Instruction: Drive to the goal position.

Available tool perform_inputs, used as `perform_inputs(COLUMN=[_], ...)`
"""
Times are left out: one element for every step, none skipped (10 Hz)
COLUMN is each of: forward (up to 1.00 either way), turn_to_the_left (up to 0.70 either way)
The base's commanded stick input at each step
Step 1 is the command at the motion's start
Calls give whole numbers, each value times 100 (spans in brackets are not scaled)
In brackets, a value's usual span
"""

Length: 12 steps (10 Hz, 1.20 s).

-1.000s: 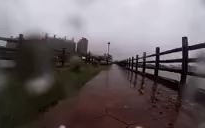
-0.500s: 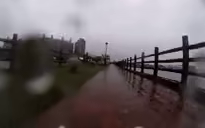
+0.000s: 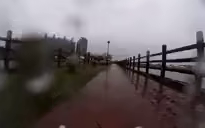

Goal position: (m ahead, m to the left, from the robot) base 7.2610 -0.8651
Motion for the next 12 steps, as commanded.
perform_inputs(forward=[100,100,100,100,100,100,100,100,100,100,100,100], turn_to_the_left=[0,0,0,0,0,0,0,0,0,0,0,0])
